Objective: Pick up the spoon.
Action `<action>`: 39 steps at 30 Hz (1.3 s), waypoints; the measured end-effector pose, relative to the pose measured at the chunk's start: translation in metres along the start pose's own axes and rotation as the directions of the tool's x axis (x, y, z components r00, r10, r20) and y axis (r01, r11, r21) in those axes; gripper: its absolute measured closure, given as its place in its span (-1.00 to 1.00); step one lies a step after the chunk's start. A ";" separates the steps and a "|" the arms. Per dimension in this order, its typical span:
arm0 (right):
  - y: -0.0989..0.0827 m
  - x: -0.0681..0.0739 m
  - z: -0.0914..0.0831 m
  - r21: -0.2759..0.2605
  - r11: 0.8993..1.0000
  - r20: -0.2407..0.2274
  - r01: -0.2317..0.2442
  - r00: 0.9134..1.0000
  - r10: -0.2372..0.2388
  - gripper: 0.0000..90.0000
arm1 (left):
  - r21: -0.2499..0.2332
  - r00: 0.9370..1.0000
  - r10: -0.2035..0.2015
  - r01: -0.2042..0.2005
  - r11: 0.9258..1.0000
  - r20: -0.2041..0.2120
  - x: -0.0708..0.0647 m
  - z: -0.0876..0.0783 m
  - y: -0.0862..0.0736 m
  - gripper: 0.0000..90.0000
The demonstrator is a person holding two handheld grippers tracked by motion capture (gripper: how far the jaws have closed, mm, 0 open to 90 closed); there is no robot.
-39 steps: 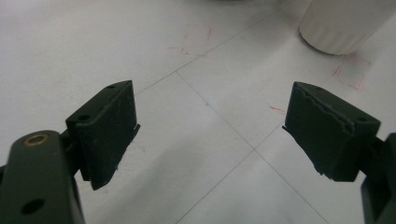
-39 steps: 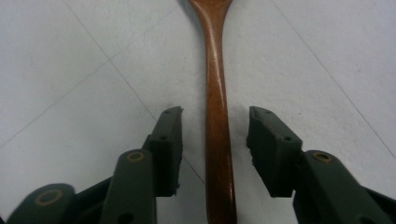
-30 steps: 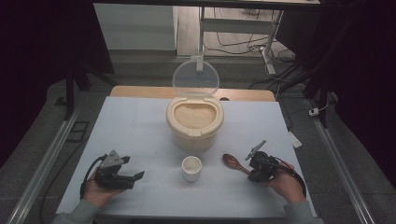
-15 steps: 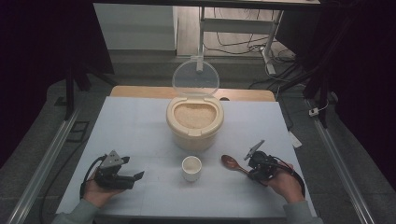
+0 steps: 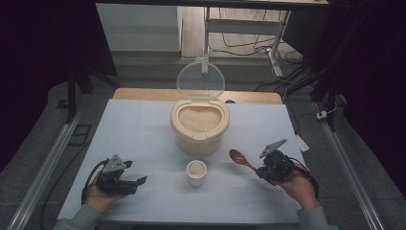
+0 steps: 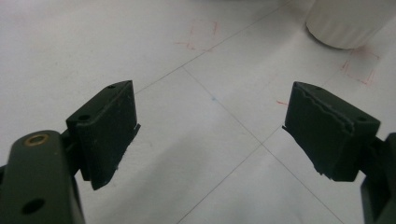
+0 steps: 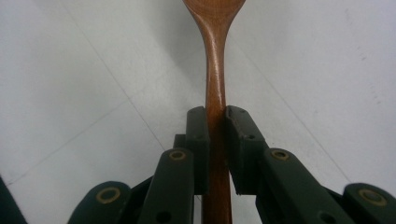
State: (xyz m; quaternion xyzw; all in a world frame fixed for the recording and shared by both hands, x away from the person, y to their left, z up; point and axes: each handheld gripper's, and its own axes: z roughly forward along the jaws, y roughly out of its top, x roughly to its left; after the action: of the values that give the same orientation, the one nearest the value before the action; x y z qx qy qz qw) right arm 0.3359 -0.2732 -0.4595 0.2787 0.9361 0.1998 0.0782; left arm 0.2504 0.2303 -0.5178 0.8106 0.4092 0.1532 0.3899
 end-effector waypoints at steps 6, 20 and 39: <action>0.003 0.003 -0.010 -0.058 0.998 -0.016 0.018 1.000 -0.019 0.76 | 0.002 1.000 -0.003 0.003 1.000 -0.002 0.000 0.000 0.000 -0.62; 0.019 0.022 -0.031 -0.178 0.980 -0.041 0.091 0.994 -0.100 0.77 | 0.004 1.000 -0.006 0.006 1.000 -0.005 0.001 0.001 0.000 -0.62; 0.064 0.048 -0.028 -0.205 0.956 -0.079 0.211 0.970 -0.231 0.76 | 0.001 1.000 -0.019 0.019 1.000 -0.006 0.002 -0.001 0.000 -0.62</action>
State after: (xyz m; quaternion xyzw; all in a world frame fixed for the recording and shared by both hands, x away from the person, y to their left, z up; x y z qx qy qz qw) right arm 0.3203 -0.2070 -0.4086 0.1525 0.9401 0.2946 0.0791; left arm 0.2513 0.2323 -0.5175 0.8066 0.4180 0.1519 0.3894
